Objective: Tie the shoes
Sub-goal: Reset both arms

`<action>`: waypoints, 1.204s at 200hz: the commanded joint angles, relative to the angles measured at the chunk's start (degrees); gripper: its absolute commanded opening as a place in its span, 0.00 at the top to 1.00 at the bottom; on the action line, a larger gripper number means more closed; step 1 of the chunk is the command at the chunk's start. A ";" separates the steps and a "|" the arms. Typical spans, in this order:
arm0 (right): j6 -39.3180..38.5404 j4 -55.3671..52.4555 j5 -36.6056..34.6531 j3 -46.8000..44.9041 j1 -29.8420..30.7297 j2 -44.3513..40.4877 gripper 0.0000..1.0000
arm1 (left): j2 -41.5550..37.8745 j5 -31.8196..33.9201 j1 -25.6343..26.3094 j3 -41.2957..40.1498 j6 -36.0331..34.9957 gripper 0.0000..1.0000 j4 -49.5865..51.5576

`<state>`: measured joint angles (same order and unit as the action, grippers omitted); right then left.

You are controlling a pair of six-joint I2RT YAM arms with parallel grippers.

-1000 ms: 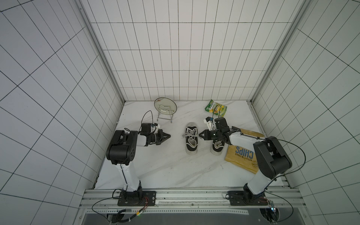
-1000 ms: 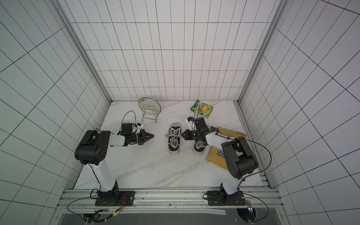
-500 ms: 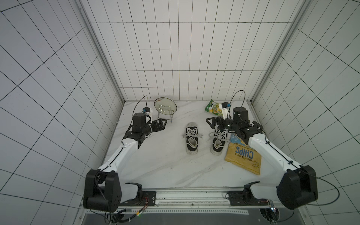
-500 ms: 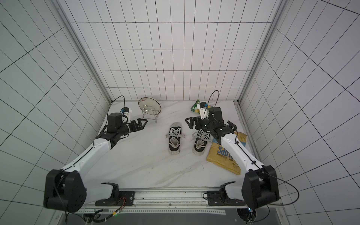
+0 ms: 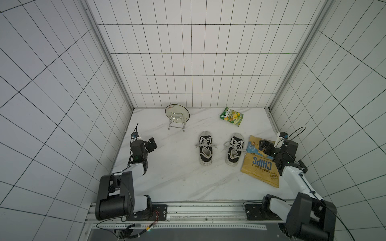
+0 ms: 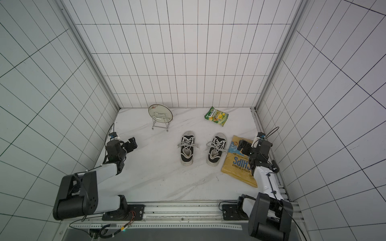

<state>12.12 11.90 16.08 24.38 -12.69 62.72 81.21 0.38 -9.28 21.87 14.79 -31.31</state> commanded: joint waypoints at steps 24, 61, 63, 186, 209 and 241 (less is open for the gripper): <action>-7.73 24.23 -2.14 -6.44 2.73 6.59 0.01 | 10.65 -2.84 7.08 0.23 -12.16 0.02 -23.89; -12.59 33.12 0.18 -3.78 6.87 15.33 0.01 | 8.80 3.18 6.99 3.56 -9.18 0.02 -14.19; -12.77 33.70 0.34 -3.54 7.13 16.12 0.01 | 8.90 3.34 6.99 3.47 -9.17 0.02 -14.52; -12.56 35.12 -4.47 -0.04 8.64 25.52 0.01 | 8.04 3.81 7.16 4.07 -8.99 0.02 -11.93; -12.47 34.27 -4.73 0.66 8.73 25.94 0.01 | 8.03 3.81 7.13 4.06 -9.00 0.02 -11.93; -12.12 34.64 -6.93 0.12 9.08 25.43 0.01 | 8.08 3.75 7.17 4.07 -8.99 0.02 -11.98</action>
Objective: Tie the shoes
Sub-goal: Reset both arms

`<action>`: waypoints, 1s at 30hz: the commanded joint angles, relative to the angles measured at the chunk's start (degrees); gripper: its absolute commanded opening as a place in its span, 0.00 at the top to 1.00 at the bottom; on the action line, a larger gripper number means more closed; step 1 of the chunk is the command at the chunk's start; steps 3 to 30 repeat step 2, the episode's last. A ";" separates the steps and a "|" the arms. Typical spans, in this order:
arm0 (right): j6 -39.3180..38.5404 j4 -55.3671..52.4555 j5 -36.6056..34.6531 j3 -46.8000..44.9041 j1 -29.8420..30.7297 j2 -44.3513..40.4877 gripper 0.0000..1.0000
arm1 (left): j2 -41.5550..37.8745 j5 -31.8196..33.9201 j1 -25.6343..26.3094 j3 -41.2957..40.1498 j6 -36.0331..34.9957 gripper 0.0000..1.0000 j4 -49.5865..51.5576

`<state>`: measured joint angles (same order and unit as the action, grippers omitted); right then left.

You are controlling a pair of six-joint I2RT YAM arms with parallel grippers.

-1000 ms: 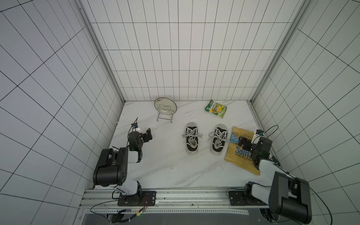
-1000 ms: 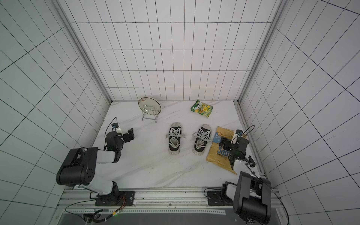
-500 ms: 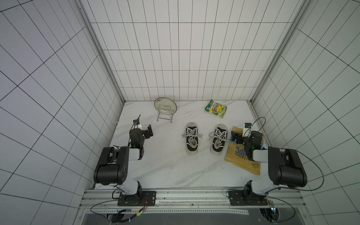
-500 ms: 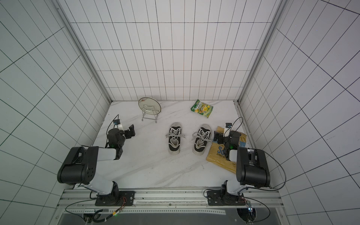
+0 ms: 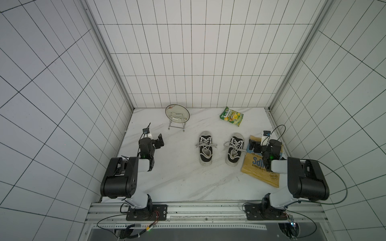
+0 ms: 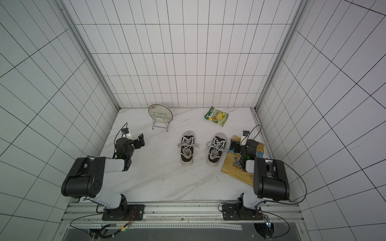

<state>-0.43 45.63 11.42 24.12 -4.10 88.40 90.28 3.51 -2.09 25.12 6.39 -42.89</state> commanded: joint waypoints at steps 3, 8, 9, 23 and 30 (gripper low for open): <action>0.47 0.72 -2.28 0.38 0.45 -0.34 0.01 | -0.99 0.65 -0.04 0.80 -0.65 0.02 -0.35; 0.47 0.72 -2.28 0.38 0.45 -0.34 0.01 | -0.99 0.65 -0.04 0.80 -0.65 0.02 -0.35; 0.47 0.72 -2.28 0.38 0.45 -0.34 0.01 | -0.99 0.65 -0.04 0.80 -0.65 0.02 -0.35; 0.47 0.72 -2.28 0.38 0.45 -0.34 0.01 | -0.99 0.65 -0.04 0.80 -0.65 0.02 -0.35; 0.47 0.72 -2.28 0.38 0.45 -0.34 0.01 | -0.99 0.65 -0.04 0.80 -0.65 0.02 -0.35</action>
